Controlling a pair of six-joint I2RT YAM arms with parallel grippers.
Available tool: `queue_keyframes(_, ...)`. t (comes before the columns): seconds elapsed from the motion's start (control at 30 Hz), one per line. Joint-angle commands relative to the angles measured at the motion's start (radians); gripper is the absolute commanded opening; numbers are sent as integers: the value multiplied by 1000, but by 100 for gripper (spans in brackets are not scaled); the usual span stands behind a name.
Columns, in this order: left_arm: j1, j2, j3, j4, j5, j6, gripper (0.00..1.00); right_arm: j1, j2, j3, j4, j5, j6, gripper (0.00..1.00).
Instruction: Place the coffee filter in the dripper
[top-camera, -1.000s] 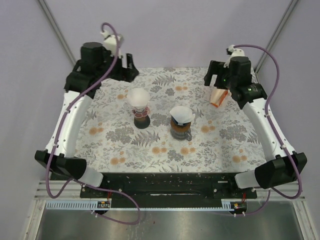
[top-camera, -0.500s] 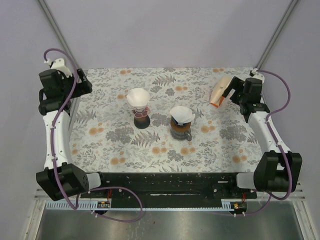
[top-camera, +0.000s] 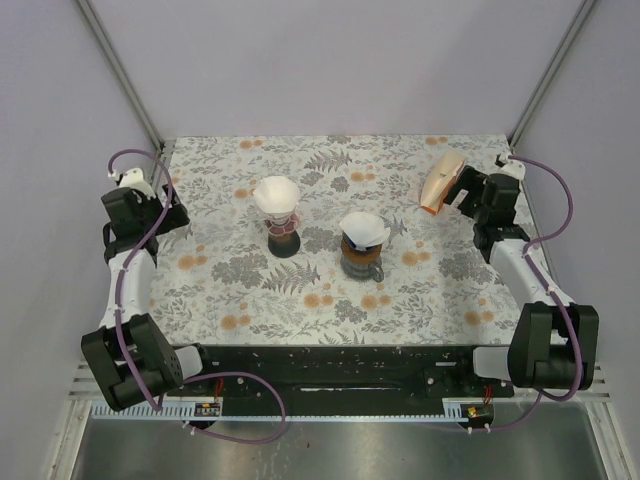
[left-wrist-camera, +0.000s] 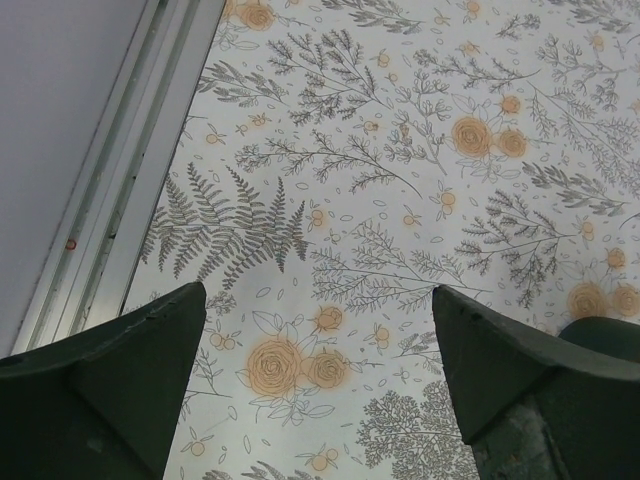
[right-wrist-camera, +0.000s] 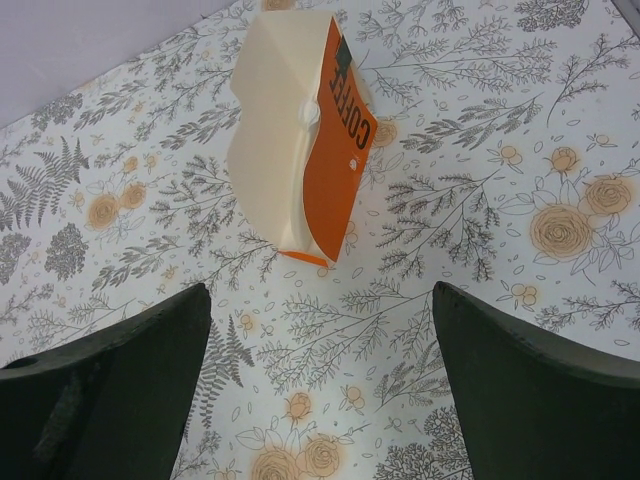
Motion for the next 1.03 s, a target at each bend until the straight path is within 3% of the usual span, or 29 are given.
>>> queue_keyframes(0.0,0,-24,-84,231,49,37,99,3,22,-12,93,-1,-25,99)
queue_keyframes(0.27,-1,21,-208,358,138,0,99,3,12,-82,172,-7,-62,99)
queue_keyframes(0.53,-1,16,-311,511,133,-24,99,3,6,-164,272,1,-68,99)
queue_keyframes(1.0,-4,29,-342,558,133,-43,99,3,33,-220,353,-5,-73,100)
